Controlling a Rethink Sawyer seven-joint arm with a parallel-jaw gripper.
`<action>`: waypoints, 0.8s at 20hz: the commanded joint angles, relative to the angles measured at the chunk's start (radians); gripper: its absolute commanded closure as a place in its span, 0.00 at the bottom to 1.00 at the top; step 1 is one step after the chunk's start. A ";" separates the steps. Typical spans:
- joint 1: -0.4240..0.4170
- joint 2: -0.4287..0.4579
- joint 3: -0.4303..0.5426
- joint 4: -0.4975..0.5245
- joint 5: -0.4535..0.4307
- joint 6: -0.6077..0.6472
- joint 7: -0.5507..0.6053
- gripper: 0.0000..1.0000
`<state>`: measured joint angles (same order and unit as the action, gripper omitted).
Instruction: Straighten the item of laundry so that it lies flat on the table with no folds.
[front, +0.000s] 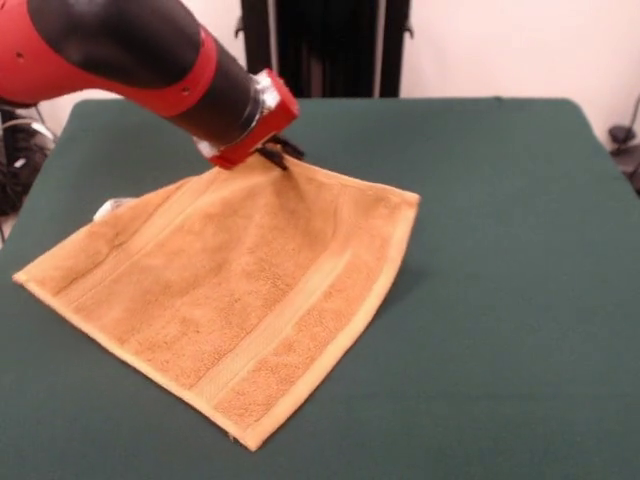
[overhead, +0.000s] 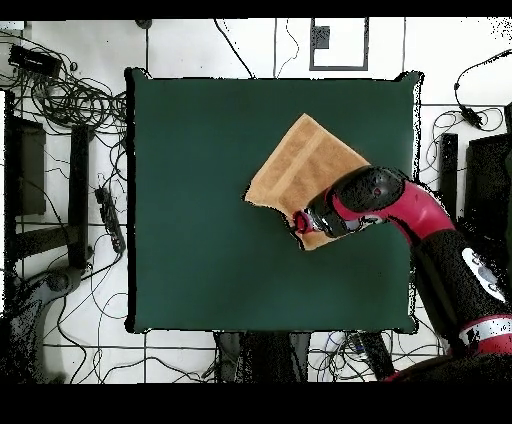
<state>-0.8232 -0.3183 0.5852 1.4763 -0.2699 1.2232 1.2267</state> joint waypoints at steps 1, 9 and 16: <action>0.036 0.092 0.177 0.082 0.107 0.119 -0.165 1.00; 0.017 0.155 0.249 0.052 0.260 0.199 -0.103 1.00; 0.046 0.140 0.285 0.038 0.354 0.164 0.002 1.00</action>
<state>-0.8328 -0.1967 0.7728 1.4892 -0.0047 1.3104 1.2267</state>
